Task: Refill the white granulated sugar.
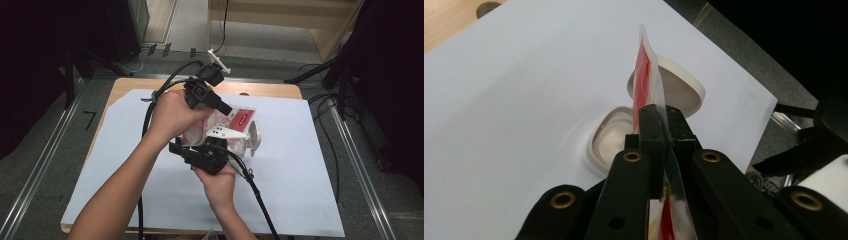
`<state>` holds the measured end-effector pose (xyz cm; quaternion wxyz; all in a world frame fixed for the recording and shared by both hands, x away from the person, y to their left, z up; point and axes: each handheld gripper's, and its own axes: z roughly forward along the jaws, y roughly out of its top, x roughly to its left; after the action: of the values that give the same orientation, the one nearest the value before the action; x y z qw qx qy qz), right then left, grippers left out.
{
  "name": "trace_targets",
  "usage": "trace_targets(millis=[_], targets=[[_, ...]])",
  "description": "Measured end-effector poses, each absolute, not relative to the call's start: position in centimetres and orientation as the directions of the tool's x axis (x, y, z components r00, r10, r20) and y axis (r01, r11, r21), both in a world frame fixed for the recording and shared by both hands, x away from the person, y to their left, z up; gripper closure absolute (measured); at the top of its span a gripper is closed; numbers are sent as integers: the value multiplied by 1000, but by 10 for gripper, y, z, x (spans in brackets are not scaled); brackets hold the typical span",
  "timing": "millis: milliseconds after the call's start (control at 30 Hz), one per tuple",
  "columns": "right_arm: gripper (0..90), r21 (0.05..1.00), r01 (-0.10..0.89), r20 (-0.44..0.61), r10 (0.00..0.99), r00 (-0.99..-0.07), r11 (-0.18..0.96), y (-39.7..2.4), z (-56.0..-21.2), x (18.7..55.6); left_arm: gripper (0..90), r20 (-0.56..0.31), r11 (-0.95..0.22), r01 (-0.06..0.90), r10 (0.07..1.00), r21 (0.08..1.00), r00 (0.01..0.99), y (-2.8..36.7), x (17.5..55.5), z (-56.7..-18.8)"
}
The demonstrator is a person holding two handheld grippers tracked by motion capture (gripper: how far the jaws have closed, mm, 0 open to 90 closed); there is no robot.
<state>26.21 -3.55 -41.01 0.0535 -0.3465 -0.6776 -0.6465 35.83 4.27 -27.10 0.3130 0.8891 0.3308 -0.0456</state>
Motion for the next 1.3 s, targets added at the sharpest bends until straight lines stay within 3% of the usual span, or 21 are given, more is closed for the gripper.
trace_targets(millis=[500, 1300], targets=[[608, 858, 510, 434, 445, -783, 60, -18, -427, 251, 895, -336, -500, 606, 528, 619, 780, 93, 334, -290], [593, 859, 504, 418, 440, -795, 94, -13, -449, 246, 898, -362, -500, 614, 513, 611, 778, 118, 326, -305]])
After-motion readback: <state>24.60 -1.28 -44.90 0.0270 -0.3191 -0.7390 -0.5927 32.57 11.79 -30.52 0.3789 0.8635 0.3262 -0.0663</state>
